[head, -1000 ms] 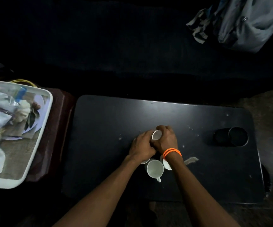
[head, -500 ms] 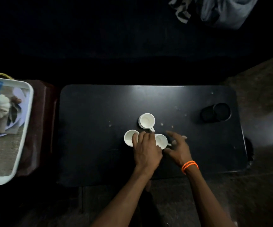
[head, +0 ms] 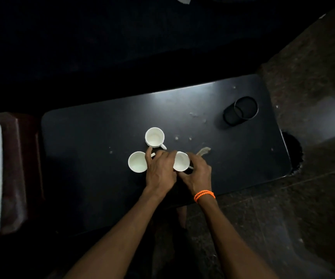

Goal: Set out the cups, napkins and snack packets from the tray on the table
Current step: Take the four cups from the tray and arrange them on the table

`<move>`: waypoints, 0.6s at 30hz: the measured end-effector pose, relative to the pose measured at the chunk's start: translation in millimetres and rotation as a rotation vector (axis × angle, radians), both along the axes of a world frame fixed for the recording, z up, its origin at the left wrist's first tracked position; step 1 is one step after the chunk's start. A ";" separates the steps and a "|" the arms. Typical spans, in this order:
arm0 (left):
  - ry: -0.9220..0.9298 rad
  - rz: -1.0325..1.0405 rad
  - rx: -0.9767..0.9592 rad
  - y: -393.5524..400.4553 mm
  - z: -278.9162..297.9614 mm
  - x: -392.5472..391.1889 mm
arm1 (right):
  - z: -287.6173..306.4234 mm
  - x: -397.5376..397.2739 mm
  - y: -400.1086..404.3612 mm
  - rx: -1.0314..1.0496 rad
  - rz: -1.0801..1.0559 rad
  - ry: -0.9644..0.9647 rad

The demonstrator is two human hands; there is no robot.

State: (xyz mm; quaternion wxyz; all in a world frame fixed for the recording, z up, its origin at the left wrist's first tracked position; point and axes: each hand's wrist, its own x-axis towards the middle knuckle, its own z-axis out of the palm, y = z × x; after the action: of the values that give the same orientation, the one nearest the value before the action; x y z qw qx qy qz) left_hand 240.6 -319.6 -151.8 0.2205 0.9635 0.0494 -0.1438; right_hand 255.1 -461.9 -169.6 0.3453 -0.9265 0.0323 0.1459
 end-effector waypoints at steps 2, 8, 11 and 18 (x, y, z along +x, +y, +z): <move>-0.009 -0.045 -0.032 -1.4 1.3 -0.6 | -0.9 -7.4 -5.3 0.019 -0.045 -0.019; 0.082 -0.179 -0.135 -16.0 5.4 4.0 | 2.9 -38.2 -22.4 0.061 -0.201 -0.053; 0.113 -0.251 -0.150 -22.4 3.6 2.0 | 4.9 -50.2 -29.3 0.030 -0.262 -0.064; 0.127 -0.355 -0.155 -33.9 -0.8 -3.5 | 5.4 -62.4 -35.8 -0.033 -0.323 -0.018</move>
State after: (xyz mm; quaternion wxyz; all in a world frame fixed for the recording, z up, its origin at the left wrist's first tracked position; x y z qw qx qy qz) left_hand 237.1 -353.5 -152.6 0.2616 0.9261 -0.1187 -0.2444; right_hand 192.7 -497.7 -164.3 0.3495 -0.9160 0.1803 0.0798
